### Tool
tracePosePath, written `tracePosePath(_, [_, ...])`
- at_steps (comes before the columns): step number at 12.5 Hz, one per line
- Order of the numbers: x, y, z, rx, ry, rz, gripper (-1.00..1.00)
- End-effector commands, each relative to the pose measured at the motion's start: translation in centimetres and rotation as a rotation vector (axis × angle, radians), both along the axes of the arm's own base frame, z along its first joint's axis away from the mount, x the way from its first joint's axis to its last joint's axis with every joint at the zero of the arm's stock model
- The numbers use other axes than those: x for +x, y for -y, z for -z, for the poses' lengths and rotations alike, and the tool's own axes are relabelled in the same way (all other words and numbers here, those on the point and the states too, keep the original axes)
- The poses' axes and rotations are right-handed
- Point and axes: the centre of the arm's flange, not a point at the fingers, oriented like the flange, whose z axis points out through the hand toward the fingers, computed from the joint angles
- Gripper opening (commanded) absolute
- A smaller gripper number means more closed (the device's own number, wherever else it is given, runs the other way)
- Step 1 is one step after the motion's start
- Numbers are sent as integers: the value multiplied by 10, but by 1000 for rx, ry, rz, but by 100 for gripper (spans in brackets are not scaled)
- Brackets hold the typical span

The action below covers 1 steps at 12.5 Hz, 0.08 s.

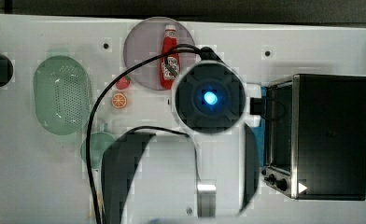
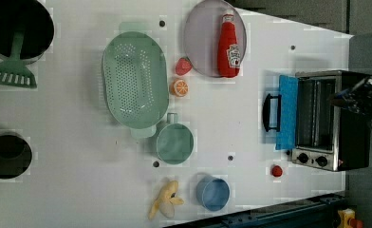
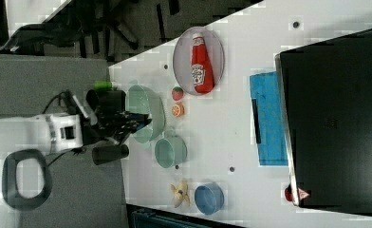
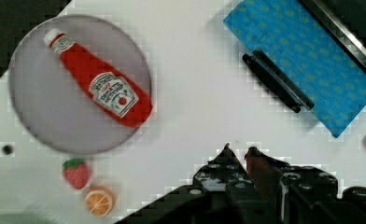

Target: Flap open oven.

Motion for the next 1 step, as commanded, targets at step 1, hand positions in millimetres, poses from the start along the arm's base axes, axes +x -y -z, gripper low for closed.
tracePosePath(1, [-10,-1,-18,41,-1,38,-65])
